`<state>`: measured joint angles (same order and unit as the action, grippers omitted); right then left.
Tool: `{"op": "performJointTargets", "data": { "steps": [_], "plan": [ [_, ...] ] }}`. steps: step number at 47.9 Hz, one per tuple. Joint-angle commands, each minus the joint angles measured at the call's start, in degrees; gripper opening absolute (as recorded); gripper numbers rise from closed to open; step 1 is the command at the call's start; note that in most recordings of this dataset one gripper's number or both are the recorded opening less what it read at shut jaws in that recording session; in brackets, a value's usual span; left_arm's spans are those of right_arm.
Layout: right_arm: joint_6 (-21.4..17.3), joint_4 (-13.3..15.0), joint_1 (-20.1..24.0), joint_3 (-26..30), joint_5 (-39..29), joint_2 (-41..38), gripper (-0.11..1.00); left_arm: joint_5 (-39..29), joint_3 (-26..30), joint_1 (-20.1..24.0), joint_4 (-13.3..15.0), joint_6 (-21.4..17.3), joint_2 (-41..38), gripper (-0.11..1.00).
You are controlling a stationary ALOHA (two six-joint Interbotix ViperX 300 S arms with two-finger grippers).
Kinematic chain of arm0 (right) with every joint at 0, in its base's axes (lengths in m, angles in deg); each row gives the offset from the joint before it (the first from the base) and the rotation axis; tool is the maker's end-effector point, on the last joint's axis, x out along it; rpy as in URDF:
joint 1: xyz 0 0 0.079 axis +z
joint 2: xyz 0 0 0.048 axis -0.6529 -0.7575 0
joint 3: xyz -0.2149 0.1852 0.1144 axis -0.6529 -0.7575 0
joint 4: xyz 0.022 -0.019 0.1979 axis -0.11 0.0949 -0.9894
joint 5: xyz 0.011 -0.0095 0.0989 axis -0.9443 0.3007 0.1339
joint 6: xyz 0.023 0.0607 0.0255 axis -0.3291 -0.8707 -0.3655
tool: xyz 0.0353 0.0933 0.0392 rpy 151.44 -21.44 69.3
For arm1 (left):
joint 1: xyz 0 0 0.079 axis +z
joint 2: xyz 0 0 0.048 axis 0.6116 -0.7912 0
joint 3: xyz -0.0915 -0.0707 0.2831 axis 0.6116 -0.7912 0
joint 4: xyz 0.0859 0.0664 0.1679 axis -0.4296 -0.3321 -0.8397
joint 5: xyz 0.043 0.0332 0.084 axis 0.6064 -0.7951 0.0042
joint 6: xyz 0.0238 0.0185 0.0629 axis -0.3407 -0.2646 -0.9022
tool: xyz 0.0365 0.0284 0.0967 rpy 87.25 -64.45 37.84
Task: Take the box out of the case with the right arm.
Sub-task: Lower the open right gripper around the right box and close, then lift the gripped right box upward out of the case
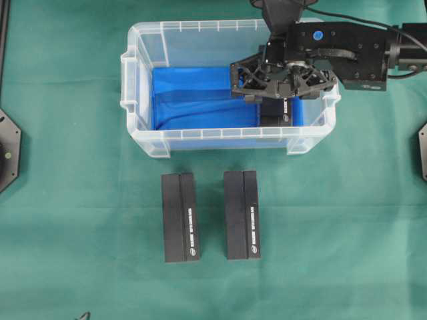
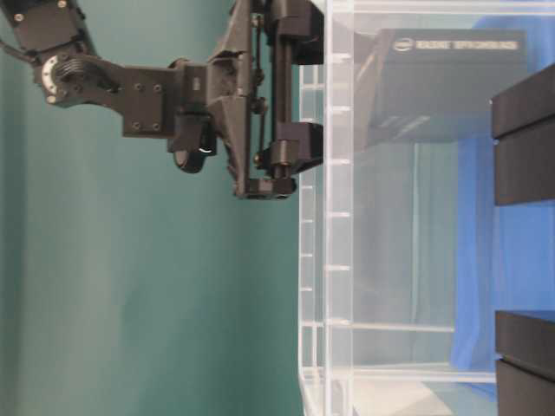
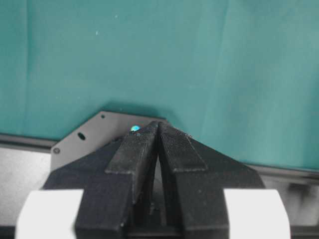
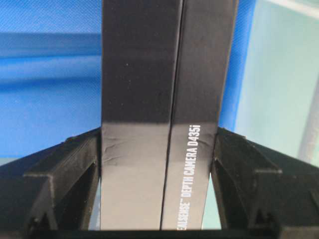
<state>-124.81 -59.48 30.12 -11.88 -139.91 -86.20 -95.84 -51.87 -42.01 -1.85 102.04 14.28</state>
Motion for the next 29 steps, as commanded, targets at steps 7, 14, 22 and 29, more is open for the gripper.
{"op": "performJointTargets", "data": {
  "steps": [7,14,22,29],
  "plan": [
    [0.0,1.58,0.7,4.57,-5.54,3.52,0.65,0.18,0.53,0.26,-0.18,-0.09,-0.09,0.0],
    [-0.09,2.99,1.23,7.21,-9.32,5.19,0.65,0.18,0.53,0.26,-0.18,-0.09,-0.18,0.0],
    [0.0,5.19,1.85,11.25,-14.68,6.5,0.65,0.18,0.53,0.26,-0.18,-0.09,-0.09,0.0],
    [0.09,7.21,2.55,15.38,-19.51,6.86,0.65,0.18,0.53,0.26,-0.18,-0.09,-0.09,0.0]
  ]
}}
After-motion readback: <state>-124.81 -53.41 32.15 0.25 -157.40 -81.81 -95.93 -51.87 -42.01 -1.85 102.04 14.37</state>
